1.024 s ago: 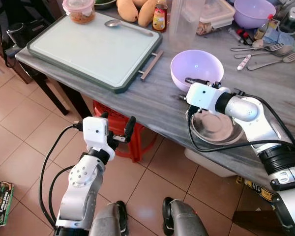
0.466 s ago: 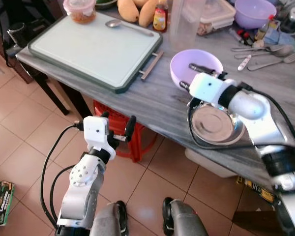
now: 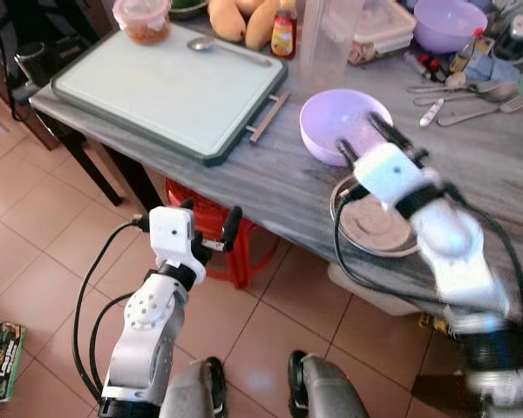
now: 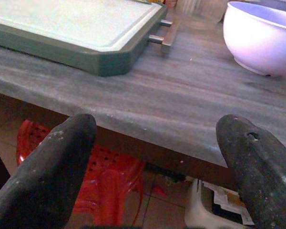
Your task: Setting the table
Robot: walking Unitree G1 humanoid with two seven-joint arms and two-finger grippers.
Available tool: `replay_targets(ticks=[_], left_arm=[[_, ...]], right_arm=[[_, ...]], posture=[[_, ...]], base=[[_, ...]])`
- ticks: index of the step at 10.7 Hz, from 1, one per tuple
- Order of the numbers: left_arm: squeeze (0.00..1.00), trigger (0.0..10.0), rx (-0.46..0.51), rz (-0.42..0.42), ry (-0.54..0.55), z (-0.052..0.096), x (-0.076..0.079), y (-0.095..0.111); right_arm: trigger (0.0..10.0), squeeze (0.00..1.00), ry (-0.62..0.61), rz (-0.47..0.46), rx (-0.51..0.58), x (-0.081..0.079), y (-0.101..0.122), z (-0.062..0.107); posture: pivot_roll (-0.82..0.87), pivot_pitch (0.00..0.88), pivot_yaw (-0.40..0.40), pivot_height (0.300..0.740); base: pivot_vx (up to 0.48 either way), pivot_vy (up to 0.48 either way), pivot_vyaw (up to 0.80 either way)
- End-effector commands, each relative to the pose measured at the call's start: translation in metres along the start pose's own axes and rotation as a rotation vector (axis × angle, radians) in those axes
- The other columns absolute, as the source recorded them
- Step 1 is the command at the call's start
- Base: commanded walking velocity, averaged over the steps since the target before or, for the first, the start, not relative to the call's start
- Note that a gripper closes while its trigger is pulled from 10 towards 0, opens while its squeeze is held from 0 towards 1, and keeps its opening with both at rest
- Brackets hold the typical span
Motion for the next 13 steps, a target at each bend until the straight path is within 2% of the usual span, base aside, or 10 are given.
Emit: replay_targets(ticks=[1, 2, 3, 6, 10, 13], left_arm=[[0.0, 10.0, -0.008, -0.008, 0.0, 0.002, -0.001, -0.002], [0.0, 10.0, -0.009, -0.011, -0.003, 0.002, -0.001, -0.002], [0.0, 10.0, -0.009, -0.014, -0.004, 0.003, -0.002, -0.002], [0.0, 10.0, -0.011, -0.017, -0.008, 0.004, -0.003, -0.002], [0.0, 10.0, -0.014, -0.02, -0.014, 0.005, -0.002, -0.002], [0.0, 10.0, -0.014, -0.017, -0.012, 0.005, -0.002, -0.002]], right_arm=[[10.0, 0.0, -0.019, -0.021, -0.013, 0.0, 0.0, 0.003], [10.0, 0.0, -0.017, -0.112, -0.059, -0.016, -0.008, 0.009], [10.0, 0.0, -0.025, -0.16, -0.11, -0.023, -0.017, 0.014], [10.0, 0.0, -0.076, -0.291, -0.253, -0.028, -0.037, 0.023], [10.0, 0.0, -0.118, -0.373, -0.348, -0.032, -0.048, 0.029], [10.0, 0.0, -0.131, -0.392, -0.327, -0.027, -0.041, 0.026]], posture=[[-0.09, 0.193, 0.025, 0.74], [-0.08, 0.197, 0.029, 0.74], [-0.08, 0.199, 0.032, 0.74], [-0.08, 0.203, 0.035, 0.74], [-0.07, 0.207, 0.035, 0.74], [-0.08, 0.207, 0.032, 0.74]], base=[[0.0, 0.0, 0.0], [0.0, 0.0, 0.0], [0.0, 0.0, 0.0], [0.0, 0.0, 0.0], [0.0, 0.0, 0.0], [0.0, 0.0, 0.0]])
Point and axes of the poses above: a point about 5 cm out from each wrist's last joint towards the gripper, its own z axis pointing back from the gripper into the wrist, its own y axis along the axis of the wrist's last joint, x = y × z, the point moved 3 cm from there along -z, pointing out of the wrist towards the gripper, and after that the axes turned 13 degrees about -z, right-handed, at the moved point
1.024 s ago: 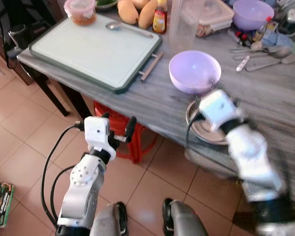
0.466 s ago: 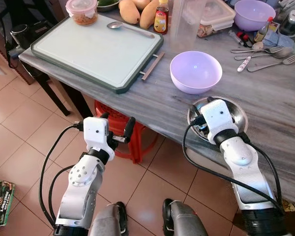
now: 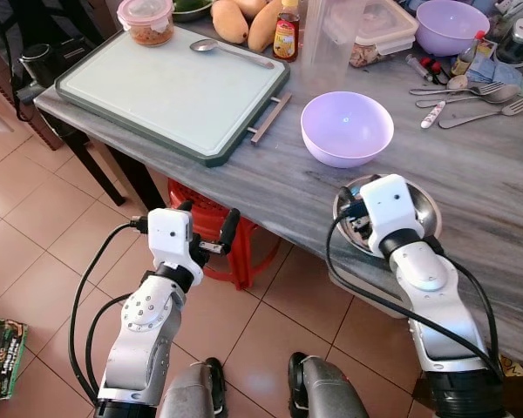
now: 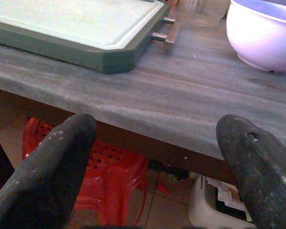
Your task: Setting the table
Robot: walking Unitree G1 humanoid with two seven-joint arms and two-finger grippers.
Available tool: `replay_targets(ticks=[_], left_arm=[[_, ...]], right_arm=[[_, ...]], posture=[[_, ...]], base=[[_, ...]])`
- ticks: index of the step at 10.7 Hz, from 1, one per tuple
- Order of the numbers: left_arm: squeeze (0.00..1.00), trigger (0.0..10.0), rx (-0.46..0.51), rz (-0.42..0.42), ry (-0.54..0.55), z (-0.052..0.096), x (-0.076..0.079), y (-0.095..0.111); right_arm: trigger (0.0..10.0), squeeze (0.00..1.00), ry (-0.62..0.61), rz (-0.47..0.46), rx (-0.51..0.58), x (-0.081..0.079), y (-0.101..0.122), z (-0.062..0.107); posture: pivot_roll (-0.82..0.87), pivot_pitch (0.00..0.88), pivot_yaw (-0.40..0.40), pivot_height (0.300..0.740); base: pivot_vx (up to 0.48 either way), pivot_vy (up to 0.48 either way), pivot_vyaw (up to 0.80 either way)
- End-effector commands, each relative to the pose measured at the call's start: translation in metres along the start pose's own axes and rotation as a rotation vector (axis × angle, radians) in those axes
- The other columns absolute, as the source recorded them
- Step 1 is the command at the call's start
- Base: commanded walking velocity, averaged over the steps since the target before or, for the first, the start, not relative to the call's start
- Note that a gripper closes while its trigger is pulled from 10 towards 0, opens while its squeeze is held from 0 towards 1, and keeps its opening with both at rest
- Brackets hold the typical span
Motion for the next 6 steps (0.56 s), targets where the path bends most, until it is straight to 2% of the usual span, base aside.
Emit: replay_targets(ticks=[1, 3, 4, 6], left_arm=[[0.0, 10.0, -0.002, -0.001, -0.009, 0.003, 0.002, 0.0], [0.0, 10.0, -0.002, -0.001, -0.01, 0.002, 0.001, 0.0], [0.0, 10.0, -0.002, -0.002, -0.011, 0.002, 0.001, 0.0], [0.0, 10.0, -0.001, -0.001, -0.012, 0.001, 0.001, 0.0]], right_arm=[[10.0, 0.0, -0.012, -0.015, -0.007, 0.002, 0.0, 0.004], [10.0, 0.0, -0.009, -0.017, 0.032, -0.001, 0.009, 0.012], [10.0, 0.0, -0.001, -0.013, 0.066, -0.003, 0.014, 0.023], [10.0, 0.0, -0.02, -0.009, 0.044, 0.002, 0.015, 0.034]], posture=[[-0.08, 0.207, 0.031, 0.74], [-0.08, 0.207, 0.032, 0.74], [-0.09, 0.207, 0.031, 0.74], [-0.1, 0.205, 0.032, 0.74]], base=[[0.0, 0.0, 0.0], [0.0, 0.0, 0.0], [0.0, 0.0, 0.0], [0.0, 0.0, 0.0]])
Point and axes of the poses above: a point about 5 cm out from each wrist's last joint towards the gripper, its own z axis pointing back from the gripper into the wrist, its own y axis along the axis of the wrist's last joint, x = y × z, the point moved 3 cm from there along -z, pointing out of the wrist towards the gripper, and after that the axes turned 13 degrees about -z, right-handed, at the moved point
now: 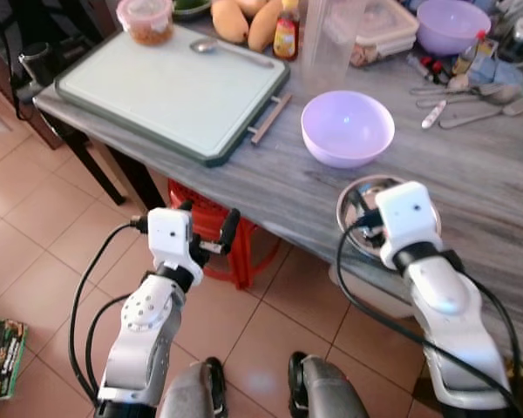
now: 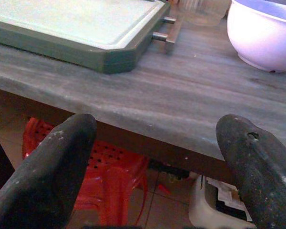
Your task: Setting the table
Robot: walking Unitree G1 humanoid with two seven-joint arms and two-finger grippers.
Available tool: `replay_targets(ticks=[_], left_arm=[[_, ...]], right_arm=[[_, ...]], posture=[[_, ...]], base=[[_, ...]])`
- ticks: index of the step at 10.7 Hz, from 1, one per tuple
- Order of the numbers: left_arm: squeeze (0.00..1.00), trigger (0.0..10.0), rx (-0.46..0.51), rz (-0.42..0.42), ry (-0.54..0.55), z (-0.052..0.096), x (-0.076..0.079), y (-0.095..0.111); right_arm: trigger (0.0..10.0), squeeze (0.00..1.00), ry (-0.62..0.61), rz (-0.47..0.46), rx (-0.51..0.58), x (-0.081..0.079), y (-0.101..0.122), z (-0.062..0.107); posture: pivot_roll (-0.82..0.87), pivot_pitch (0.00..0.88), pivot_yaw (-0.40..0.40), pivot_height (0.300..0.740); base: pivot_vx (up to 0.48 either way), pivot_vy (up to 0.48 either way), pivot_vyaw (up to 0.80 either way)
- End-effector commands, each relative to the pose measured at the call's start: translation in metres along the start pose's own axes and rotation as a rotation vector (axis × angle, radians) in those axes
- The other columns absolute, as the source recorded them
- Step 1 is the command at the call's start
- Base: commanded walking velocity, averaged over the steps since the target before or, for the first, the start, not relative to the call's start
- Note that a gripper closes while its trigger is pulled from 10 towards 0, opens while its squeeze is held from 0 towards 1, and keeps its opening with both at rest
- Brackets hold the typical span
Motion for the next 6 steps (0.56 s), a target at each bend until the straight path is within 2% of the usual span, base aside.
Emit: replay_targets(ticks=[1, 2, 4, 6], left_arm=[[0.0, 10.0, -0.003, -0.001, -0.013, 0.001, 0.001, -0.001], [0.0, 10.0, -0.001, -0.002, -0.015, 0.0, 0.001, 0.0], [0.0, 10.0, 0.001, -0.004, -0.019, -0.001, 0.001, 0.0], [0.0, 10.0, 0.002, -0.007, -0.015, -0.001, 0.0, 0.001]], right_arm=[[10.0, 0.0, -0.014, 0.013, 0.003, 0.004, 0.002, 0.006], [10.0, 0.0, -0.073, 0.028, -0.029, 0.015, -0.007, 0.012], [10.0, 0.0, -0.129, -0.002, -0.084, 0.026, -0.016, 0.007], [10.0, 0.0, -0.128, -0.04, -0.132, 0.025, -0.025, 0.001]], posture=[[-0.1, 0.202, 0.033, 0.74], [-0.1, 0.201, 0.035, 0.74], [-0.1, 0.2, 0.039, 0.74], [-0.09, 0.198, 0.037, 0.74]], base=[[0.0, 0.0, 0.0], [0.0, 0.0, 0.0], [0.0, 0.0, 0.0], [0.0, 0.0, 0.0]])
Point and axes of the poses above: a point about 5 cm out from each wrist's last joint towards the gripper, its own z axis pointing back from the gripper into the wrist, its own y axis along the axis of the wrist's last joint, x = y × z, the point moved 3 cm from there along -z, pointing out of the wrist towards the gripper, and after that the axes turned 13 degrees about -z, right-handed, at the moved point
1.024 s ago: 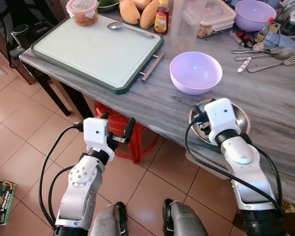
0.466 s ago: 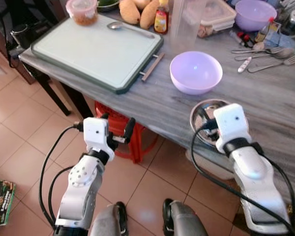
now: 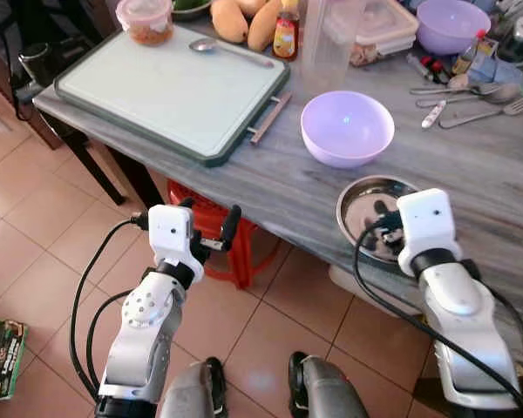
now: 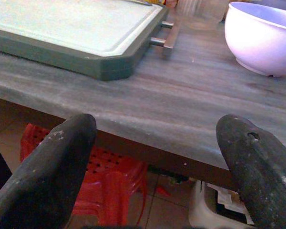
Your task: Setting the table
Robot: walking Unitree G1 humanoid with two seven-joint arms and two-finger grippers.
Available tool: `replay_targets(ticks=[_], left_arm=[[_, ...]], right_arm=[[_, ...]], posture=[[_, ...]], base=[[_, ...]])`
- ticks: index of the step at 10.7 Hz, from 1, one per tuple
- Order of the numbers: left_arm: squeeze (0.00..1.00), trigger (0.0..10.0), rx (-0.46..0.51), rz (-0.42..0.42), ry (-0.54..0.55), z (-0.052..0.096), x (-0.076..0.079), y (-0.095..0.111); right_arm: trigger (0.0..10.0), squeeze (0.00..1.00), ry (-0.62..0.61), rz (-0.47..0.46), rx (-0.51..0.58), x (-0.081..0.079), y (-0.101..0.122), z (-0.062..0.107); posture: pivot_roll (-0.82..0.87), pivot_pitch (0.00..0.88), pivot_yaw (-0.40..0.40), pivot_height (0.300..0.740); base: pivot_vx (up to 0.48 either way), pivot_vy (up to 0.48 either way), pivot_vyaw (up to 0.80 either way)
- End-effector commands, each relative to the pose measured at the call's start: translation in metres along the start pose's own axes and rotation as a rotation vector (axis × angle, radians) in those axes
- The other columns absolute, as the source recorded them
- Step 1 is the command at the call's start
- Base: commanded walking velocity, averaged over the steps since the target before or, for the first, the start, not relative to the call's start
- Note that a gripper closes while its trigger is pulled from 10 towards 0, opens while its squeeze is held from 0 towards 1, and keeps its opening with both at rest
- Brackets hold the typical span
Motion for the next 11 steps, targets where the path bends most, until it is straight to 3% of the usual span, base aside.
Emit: replay_targets(ticks=[1, 5, 11], left_arm=[[0.0, 10.0, -0.01, -0.003, -0.01, 0.002, 0.0, -0.003], [0.0, 10.0, -0.011, -0.001, -0.012, 0.002, 0.002, -0.002], [0.0, 10.0, -0.013, 0.004, -0.01, 0.002, 0.004, -0.003]], right_arm=[[10.0, 0.0, 0.002, -0.018, -0.031, 0.0, -0.006, -0.001], [10.0, 0.0, 0.058, -0.058, -0.073, -0.012, -0.009, -0.012], [10.0, 0.0, 0.123, -0.094, -0.042, -0.028, 0.001, -0.03]], posture=[[-0.09, 0.199, 0.037, 0.74], [-0.09, 0.202, 0.035, 0.74], [-0.09, 0.204, 0.03, 0.74]], base=[[0.0, 0.0, 0.0], [0.0, 0.0, 0.0], [0.0, 0.0, 0.0]])
Point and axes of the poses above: a point about 5 cm out from each wrist's last joint towards the gripper, its own z axis pointing back from the gripper into the wrist, its own y axis along the axis of the wrist's last joint, x = y × z, the point moved 3 cm from there along -z, pointing out of the wrist towards the gripper, and after that the axes turned 13 degrees about -z, right-handed, at the moved point
